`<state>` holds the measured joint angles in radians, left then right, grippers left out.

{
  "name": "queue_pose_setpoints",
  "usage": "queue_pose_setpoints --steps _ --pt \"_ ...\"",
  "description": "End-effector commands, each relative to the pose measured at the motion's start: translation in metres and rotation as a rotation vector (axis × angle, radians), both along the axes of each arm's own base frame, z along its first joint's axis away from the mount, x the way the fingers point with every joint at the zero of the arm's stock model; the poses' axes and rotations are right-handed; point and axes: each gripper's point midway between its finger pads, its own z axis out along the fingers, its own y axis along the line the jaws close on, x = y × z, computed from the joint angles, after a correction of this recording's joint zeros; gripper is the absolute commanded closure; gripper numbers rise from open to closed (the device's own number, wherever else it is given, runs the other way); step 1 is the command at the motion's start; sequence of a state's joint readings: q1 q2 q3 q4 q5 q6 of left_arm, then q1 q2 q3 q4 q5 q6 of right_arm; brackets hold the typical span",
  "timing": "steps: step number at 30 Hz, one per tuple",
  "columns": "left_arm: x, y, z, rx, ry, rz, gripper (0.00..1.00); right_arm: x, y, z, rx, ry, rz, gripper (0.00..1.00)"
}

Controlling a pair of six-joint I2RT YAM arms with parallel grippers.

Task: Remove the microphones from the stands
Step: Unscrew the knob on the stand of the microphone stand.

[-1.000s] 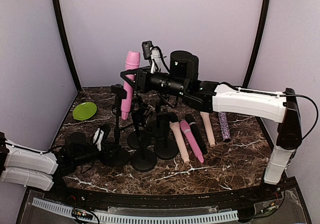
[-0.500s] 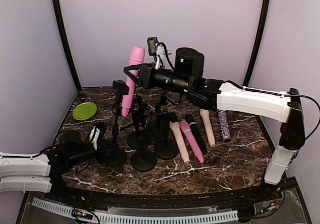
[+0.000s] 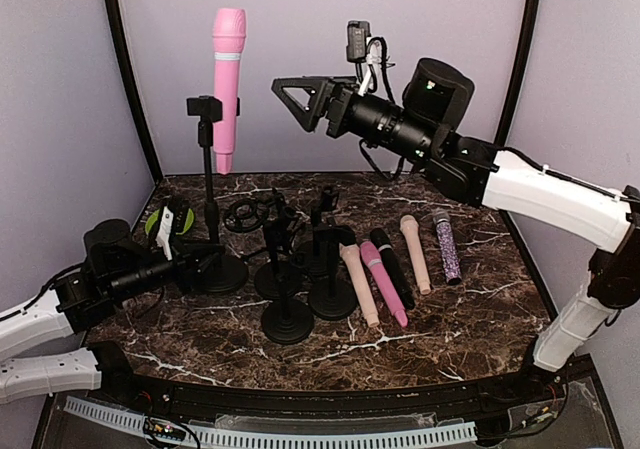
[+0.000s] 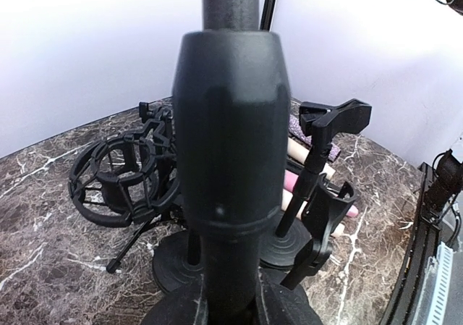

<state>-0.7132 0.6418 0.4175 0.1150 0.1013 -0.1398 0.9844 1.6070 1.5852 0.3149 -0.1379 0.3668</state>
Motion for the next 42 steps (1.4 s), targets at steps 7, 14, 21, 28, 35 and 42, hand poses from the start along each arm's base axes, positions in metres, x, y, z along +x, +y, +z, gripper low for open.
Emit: queue_pose_setpoints --steps 7,14,21,28,35,42 --pt "-0.003 -0.046 0.119 -0.098 -0.081 -0.224 1.00 -0.032 -0.017 -0.024 -0.037 -0.082 0.104 0.08" --pt "0.003 -0.076 0.164 -0.123 -0.161 -0.345 1.00 -0.045 -0.010 -0.048 -0.028 -0.040 0.194 0.23" --pt "0.000 -0.086 0.155 -0.172 -0.240 -0.409 1.00 -0.038 0.015 -0.067 -0.016 0.028 0.115 0.40" --pt "0.001 -0.077 0.140 -0.144 -0.273 -0.362 1.00 -0.032 0.045 -0.086 -0.048 0.060 0.043 0.47" --pt "0.006 -0.074 0.134 -0.127 -0.261 -0.325 1.00 -0.034 0.060 -0.092 -0.080 0.055 0.008 0.50" --pt "0.007 -0.075 0.130 -0.123 -0.245 -0.331 1.00 -0.028 0.066 -0.096 -0.101 0.058 -0.022 0.59"
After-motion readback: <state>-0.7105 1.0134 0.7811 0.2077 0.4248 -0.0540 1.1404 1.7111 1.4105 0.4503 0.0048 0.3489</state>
